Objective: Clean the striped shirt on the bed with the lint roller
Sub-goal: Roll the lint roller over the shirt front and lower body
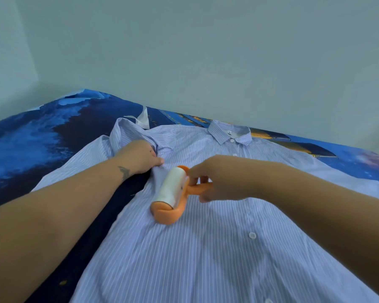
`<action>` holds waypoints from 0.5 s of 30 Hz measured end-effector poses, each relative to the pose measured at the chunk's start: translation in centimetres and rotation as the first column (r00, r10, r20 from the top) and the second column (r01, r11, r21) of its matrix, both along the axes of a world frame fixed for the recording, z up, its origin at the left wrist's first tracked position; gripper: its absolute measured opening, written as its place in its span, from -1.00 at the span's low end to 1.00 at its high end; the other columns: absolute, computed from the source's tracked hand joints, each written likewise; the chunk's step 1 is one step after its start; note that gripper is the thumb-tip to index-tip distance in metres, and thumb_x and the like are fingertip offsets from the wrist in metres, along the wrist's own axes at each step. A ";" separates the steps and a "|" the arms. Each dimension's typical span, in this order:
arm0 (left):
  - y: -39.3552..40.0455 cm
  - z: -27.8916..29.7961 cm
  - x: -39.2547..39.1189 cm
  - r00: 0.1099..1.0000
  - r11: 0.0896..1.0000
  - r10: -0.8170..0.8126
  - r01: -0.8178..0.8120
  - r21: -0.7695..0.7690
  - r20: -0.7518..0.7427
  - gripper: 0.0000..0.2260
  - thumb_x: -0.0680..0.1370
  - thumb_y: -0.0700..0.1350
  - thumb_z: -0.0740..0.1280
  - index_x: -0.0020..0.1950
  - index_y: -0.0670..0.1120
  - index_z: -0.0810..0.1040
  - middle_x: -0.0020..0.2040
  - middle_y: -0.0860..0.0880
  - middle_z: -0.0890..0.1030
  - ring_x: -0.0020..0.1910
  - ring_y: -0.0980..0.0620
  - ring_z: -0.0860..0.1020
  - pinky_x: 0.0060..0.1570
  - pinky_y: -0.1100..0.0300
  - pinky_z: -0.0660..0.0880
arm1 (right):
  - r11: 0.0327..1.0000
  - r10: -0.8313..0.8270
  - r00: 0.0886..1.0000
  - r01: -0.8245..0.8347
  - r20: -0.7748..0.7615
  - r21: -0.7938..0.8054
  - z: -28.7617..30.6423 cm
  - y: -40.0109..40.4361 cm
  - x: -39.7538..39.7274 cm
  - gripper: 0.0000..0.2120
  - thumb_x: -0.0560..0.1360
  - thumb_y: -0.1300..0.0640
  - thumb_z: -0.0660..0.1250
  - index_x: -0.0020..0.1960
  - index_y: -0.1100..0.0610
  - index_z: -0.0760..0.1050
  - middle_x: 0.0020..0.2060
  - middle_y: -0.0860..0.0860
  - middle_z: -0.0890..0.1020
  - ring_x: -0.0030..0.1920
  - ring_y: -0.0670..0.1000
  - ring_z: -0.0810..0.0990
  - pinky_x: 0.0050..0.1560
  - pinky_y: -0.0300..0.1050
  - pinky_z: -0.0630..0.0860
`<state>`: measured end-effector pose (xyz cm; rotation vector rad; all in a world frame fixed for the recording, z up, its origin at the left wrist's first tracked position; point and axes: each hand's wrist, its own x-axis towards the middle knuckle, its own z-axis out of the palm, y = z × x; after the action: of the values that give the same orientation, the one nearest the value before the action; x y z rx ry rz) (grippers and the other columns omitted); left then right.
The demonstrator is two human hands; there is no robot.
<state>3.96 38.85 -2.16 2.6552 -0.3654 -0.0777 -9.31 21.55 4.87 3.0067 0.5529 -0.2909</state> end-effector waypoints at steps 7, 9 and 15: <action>0.3 -0.1 0.4 0.997 0.996 0.079 -0.079 0.031 -0.002 -0.67 0.54 -0.07 0.27 -0.43 -0.07 0.37 -0.37 -0.03 0.43 -0.22 -0.07 0.44 -0.19 0.15 0.33 | 0.980 -0.190 0.973 0.180 -0.128 -0.091 1.5 -5.7 -4.0 -0.83 0.46 -0.03 0.38 0.04 -0.14 0.50 -0.11 -0.16 0.59 -0.18 -0.09 0.57 -0.11 -0.12 0.56; 0.3 0.0 0.5 0.996 0.996 0.083 -0.083 0.031 -0.013 -0.67 0.55 -0.10 0.25 -0.43 -0.06 0.34 -0.33 -0.06 0.45 -0.20 -0.08 0.43 -0.17 0.15 0.33 | 0.966 -0.239 0.957 0.217 -0.167 -0.139 2.0 -7.2 -4.8 -0.84 0.44 -0.03 0.40 -0.01 -0.19 0.49 -0.13 -0.19 0.58 -0.14 -0.09 0.59 -0.02 -0.07 0.60; -0.6 0.5 0.6 0.995 0.991 0.099 -0.097 0.087 -0.013 -0.70 0.59 -0.06 0.16 0.11 -0.22 0.57 0.13 -0.18 0.59 0.04 -0.15 0.51 0.02 0.12 0.40 | 0.892 -0.388 0.884 0.290 -0.262 -0.346 5.9 -10.9 -5.8 -0.77 0.40 -0.07 0.45 0.00 -0.31 0.53 -0.10 -0.25 0.61 -0.13 -0.19 0.57 -0.01 -0.25 0.49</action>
<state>4.58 38.28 -1.65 2.7509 -0.2298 -0.0875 -15.07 10.63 10.75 2.7503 -0.0258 -0.8250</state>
